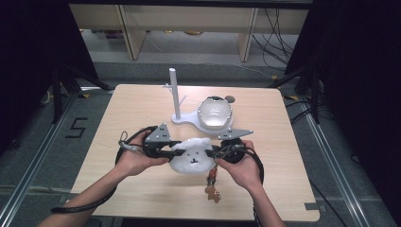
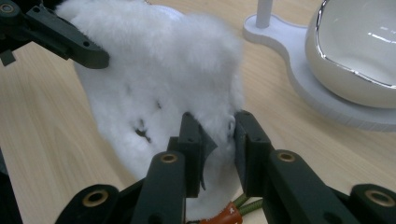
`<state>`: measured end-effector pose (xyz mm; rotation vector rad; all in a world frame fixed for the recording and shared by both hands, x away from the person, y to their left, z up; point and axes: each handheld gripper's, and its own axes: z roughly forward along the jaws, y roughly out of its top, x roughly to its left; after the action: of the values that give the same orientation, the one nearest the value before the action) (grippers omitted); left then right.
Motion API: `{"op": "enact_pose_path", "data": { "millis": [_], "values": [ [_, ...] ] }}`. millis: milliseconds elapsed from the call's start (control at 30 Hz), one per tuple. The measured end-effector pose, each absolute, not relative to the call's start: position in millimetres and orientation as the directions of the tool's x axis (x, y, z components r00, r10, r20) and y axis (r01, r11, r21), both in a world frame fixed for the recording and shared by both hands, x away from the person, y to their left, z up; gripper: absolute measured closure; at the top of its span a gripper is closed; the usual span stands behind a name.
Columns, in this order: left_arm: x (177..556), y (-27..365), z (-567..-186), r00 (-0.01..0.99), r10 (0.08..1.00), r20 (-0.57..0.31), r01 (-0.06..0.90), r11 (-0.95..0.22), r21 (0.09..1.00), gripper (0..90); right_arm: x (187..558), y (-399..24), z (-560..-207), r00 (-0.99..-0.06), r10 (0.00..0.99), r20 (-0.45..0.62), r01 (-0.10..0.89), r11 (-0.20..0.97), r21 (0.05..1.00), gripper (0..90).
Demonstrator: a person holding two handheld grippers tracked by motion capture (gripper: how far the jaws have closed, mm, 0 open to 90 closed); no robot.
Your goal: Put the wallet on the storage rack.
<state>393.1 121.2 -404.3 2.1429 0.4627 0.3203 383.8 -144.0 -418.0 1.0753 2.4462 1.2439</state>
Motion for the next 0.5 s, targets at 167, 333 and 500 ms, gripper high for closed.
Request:
{"op": "enact_pose_path", "data": {
  "millis": [167, 333, 500],
  "values": [
    [394.0, 134.9, -404.1, 0.87, 0.492, 0.035, 0.232, -0.471, 0.851, 52.1, 382.8, -145.8, -417.0, -0.703, 0.699, 0.126, 0.505, 0.366, 0.782, 75.8],
    [392.9, 152.7, -403.6, 0.837, 0.546, 0.041, 0.248, -0.445, 0.861, 41.9, 383.5, -151.8, -415.0, -0.677, 0.728, 0.111, 0.507, 0.35, 0.788, 75.9],
    [391.1, 168.3, -408.1, 0.811, 0.583, 0.04, 0.271, -0.435, 0.859, 36.8, 384.2, -155.6, -412.6, -0.664, 0.738, 0.119, 0.505, 0.325, 0.799, 75.9]
  ]
}}
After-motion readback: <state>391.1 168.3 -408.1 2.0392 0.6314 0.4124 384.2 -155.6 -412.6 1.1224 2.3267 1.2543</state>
